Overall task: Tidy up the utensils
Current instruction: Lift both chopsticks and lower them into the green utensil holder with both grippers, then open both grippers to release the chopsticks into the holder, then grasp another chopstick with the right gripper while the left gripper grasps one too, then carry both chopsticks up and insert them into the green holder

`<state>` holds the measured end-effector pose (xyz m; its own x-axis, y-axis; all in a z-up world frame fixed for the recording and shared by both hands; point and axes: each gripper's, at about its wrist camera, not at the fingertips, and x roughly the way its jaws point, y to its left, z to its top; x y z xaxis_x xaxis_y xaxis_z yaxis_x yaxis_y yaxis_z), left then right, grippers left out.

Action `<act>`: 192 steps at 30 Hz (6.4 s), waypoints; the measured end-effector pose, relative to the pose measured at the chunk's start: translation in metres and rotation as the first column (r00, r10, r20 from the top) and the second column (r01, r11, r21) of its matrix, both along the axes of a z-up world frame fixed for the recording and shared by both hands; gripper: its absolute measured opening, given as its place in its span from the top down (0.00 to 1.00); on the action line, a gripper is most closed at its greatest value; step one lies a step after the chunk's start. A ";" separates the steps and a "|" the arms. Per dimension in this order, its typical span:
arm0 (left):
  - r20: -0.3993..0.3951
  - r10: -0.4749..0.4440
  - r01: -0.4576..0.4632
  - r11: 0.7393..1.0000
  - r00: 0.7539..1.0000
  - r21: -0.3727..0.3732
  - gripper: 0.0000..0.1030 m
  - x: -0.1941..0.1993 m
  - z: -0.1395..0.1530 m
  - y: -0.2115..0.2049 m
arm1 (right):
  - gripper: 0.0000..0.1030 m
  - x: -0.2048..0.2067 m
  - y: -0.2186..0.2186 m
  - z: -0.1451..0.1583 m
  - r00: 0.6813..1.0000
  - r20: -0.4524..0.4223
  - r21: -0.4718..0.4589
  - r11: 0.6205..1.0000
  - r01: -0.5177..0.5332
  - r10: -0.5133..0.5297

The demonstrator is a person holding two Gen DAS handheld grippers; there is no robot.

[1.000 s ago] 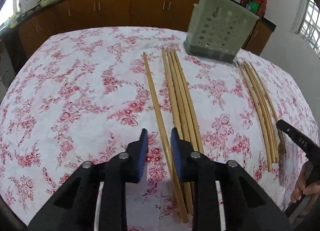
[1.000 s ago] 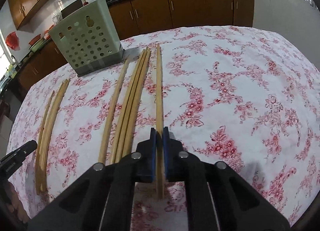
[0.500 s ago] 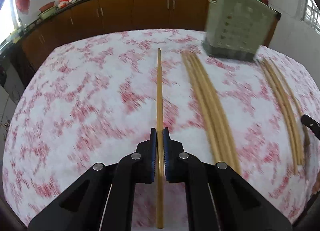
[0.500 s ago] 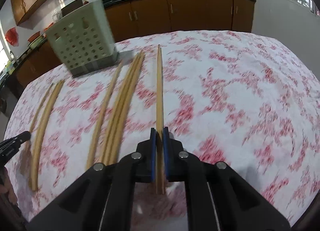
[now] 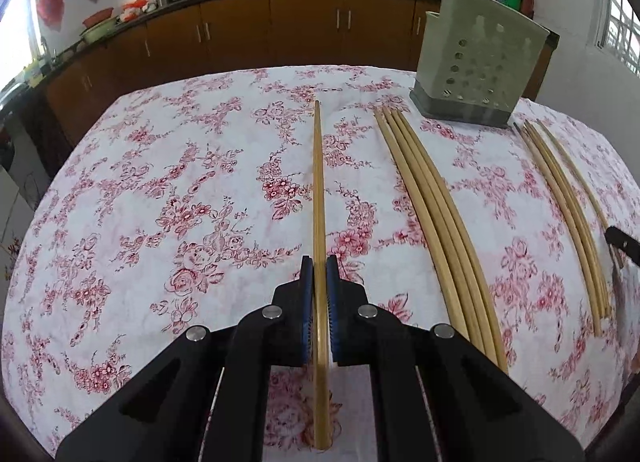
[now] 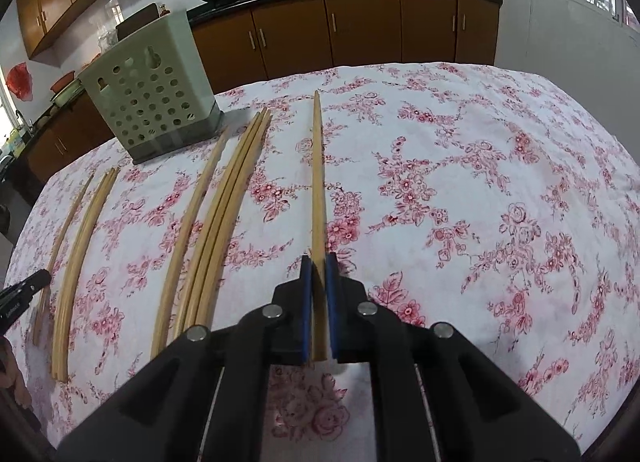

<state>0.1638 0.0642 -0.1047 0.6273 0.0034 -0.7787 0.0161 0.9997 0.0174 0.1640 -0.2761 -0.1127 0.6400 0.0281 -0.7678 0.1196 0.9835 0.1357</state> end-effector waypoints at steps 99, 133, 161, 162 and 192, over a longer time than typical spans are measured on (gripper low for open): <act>-0.001 -0.031 0.030 0.984 1.000 -0.174 0.64 -0.011 0.012 -0.042 | 0.86 0.010 0.041 0.005 0.991 -0.016 0.076 0.988 -0.135 0.136; -0.024 -0.075 0.073 0.995 0.997 -0.072 0.76 -0.014 0.001 -0.048 | 0.90 0.004 0.036 0.002 0.995 -0.029 0.024 0.995 -0.096 0.097; 0.001 0.053 -0.052 0.989 0.999 -0.136 0.92 0.005 0.003 0.008 | 0.90 -0.004 0.015 0.000 0.998 0.005 0.014 0.998 -0.065 0.065; 0.001 0.053 -0.053 0.990 0.999 -0.128 0.92 0.005 0.003 0.006 | 0.90 -0.004 0.016 0.000 0.998 0.005 0.011 0.998 -0.064 0.064; 0.313 0.070 -0.014 0.984 0.947 -0.178 0.93 0.013 0.154 0.021 | 0.92 -0.014 0.002 0.156 0.896 0.441 -0.005 0.999 -0.054 0.051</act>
<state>0.1764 0.0849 0.0494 0.8437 -0.0807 -0.5306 -0.0042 0.9876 -0.1570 0.1505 -0.2743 0.0435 0.9105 0.0753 -0.4066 -0.0058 0.9855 0.1696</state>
